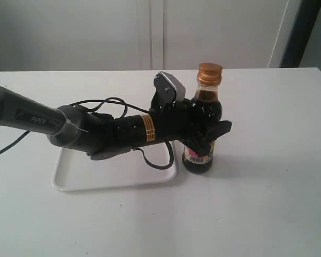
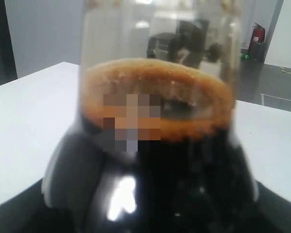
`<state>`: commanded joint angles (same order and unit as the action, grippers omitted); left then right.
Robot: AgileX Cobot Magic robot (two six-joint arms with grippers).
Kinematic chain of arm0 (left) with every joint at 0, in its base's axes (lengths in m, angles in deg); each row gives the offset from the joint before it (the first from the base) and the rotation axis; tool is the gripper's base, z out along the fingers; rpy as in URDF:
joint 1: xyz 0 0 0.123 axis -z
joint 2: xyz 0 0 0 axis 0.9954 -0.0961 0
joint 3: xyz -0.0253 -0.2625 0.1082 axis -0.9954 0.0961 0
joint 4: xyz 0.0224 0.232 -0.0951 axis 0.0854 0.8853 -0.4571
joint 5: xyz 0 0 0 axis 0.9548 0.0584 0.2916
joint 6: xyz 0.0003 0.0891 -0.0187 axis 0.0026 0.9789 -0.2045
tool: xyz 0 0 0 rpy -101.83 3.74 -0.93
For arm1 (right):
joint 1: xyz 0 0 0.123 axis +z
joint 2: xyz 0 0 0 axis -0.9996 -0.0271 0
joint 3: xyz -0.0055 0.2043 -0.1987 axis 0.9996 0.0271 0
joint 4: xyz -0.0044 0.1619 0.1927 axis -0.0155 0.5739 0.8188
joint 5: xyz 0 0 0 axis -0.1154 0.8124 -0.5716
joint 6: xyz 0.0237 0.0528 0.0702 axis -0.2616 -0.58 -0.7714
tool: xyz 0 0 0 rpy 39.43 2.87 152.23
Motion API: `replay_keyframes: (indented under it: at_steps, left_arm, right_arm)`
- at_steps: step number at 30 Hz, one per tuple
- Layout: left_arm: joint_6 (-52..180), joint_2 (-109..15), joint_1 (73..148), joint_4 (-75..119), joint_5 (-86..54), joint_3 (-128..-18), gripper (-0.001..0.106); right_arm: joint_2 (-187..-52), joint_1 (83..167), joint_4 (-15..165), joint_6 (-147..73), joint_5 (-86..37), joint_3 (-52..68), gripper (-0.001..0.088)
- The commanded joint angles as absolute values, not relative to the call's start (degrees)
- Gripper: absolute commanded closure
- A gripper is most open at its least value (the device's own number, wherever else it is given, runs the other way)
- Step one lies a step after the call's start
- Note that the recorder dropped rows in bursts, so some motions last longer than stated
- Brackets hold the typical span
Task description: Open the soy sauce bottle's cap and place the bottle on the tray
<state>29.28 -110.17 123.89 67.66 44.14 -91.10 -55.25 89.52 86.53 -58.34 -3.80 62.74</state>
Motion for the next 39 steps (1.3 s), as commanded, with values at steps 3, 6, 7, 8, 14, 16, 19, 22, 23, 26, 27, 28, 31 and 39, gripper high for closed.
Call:
replay_keyframes:
  at_steps: [3,6,7,8,14,16,19,22,23,26,27,28,31,39]
  left_arm:
    - [29.3,-110.2,123.9,68.9,44.1,-91.1,0.105]
    - [29.3,-110.2,123.9,69.6,44.1,-91.1,0.105]
    - [29.3,-110.2,123.9,69.8,44.1,-91.1,0.105]
    - [29.3,-110.2,123.9,69.8,44.1,-91.1,0.105]
    - [30.0,-110.2,123.9,69.8,44.1,-91.1,0.105]
    - [30.0,-110.2,123.9,69.8,44.1,-91.1,0.105]
    - [30.0,-110.2,123.9,69.8,44.1,-91.1,0.105]
    - [30.0,-110.2,123.9,69.8,44.1,-91.1,0.105]
    - [30.0,-110.2,123.9,69.8,44.1,-91.1,0.105]
    - [30.0,-110.2,123.9,69.8,44.1,-91.1,0.105]
    - [30.0,-110.2,123.9,69.8,44.1,-91.1,0.105]
    - [30.0,-110.2,123.9,69.8,44.1,-91.1,0.105]
    - [30.0,-110.2,123.9,69.8,44.1,-91.1,0.105]
    - [30.0,-110.2,123.9,69.8,44.1,-91.1,0.105]
  right_arm:
    - [-57.5,89.5,86.0,-59.2,-7.1,59.8,0.0868]
    - [-61.7,89.5,82.1,-59.1,-7.2,56.8,0.0868]
    - [-63.5,89.5,80.4,-59.1,-7.2,55.6,0.0868]
    - [-65.5,89.5,78.8,-59.1,-7.2,54.5,0.0868]
    - [-77.3,89.5,70.8,-58.8,-7.6,47.7,0.0868]
    - [-80.9,89.5,68.9,-58.8,-8.5,45.7,0.0868]
    - [-86.3,89.5,67.4,-58.8,-11.5,42.8,0.0868]
    - [-91.4,89.5,64.2,-58.8,-15.6,40.9,0.0868]
    - [-93.0,89.5,63.5,-58.8,-17.0,40.4,0.0868]
    - [-97.3,89.5,63.0,-57.0,-20.3,39.2,0.0868]
    - [-98.7,89.5,63.2,-56.3,-20.9,38.8,0.0868]
    - [-99.8,89.6,63.2,-56.2,-20.6,38.6,0.0868]
    - [-103.3,90.9,63.3,-56.2,-16.8,38.6,0.0868]
    - [-111.8,94.9,63.3,-56.5,-8.3,39.9,0.0868]
